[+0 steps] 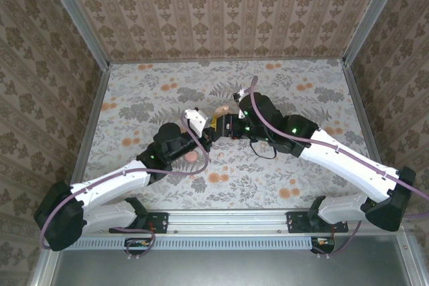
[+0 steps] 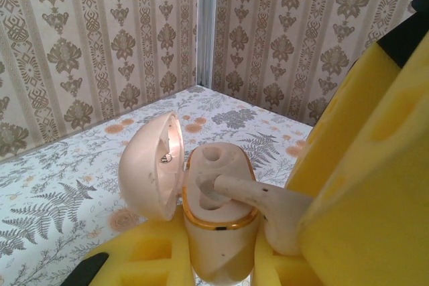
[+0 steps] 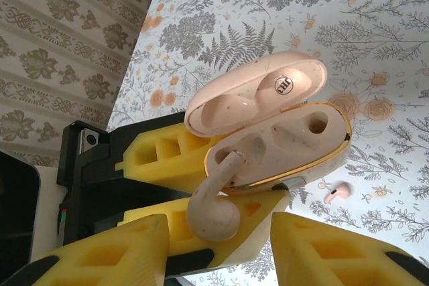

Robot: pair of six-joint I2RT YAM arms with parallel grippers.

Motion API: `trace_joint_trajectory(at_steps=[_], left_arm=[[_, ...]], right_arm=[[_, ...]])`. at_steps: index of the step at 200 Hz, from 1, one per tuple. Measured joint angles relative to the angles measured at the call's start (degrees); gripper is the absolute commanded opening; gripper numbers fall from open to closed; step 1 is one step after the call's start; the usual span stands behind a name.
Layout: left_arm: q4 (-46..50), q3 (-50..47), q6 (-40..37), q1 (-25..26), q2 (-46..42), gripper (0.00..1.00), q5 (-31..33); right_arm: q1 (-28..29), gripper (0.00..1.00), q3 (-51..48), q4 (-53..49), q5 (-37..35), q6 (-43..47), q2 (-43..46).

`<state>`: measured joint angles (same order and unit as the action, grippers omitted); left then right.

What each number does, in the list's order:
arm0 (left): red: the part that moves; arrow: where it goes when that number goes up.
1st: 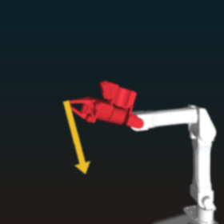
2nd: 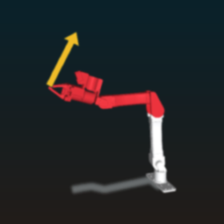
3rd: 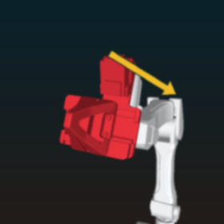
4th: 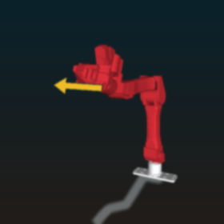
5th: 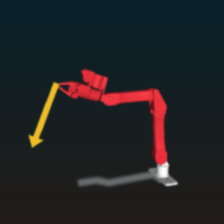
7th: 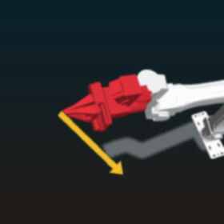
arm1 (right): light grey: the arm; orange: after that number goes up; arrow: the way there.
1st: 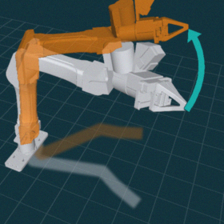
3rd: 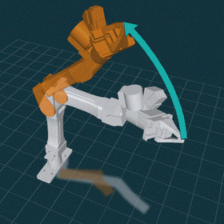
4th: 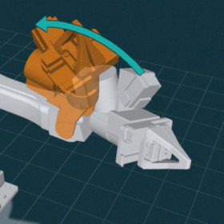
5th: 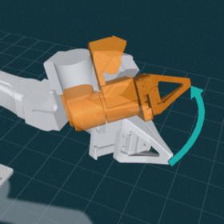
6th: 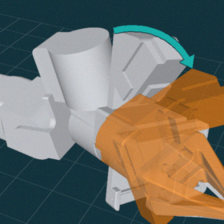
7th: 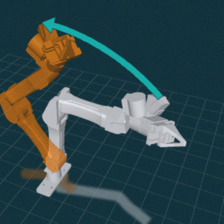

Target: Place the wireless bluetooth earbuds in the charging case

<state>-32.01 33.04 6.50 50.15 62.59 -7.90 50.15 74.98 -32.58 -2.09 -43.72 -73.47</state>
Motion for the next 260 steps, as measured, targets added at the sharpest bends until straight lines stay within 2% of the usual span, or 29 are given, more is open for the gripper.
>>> trace_joint_trajectory(at_steps=[41, 98, 147, 193, 260], left_arm=[[0.1, 0.0, 0.0, 0.0, 0.0, 0.0, -0.2], [0.2, 0.1, 0.0, 0.0, 0.0, 0.0, -0.3], [0.4, 0.1, 0.0, 0.0, 0.0, 0.0, -1.1], [0.6, 0.1, 0.0, 0.0, 0.0, 0.0, -1.6], [1.0, 0.1, 0.0, 0.0, 0.0, 0.0, -2.2]], right_arm=[[0.0, 0.41, 0.4, -0.1, 0.0, 0.0, -0.4], [-0.4, 0.31, 0.8, -1.0, -0.3, 0.0, -0.7], [-1.9, 0.26, 0.9, -2.4, -0.2, 0.0, -0.7], [-3.6, 0.24, 0.9, -2.9, 1.8, 0.0, -0.7], [-4.9, 0.14, 1.2, -3.8, 4.9, 0.2, -0.7]])
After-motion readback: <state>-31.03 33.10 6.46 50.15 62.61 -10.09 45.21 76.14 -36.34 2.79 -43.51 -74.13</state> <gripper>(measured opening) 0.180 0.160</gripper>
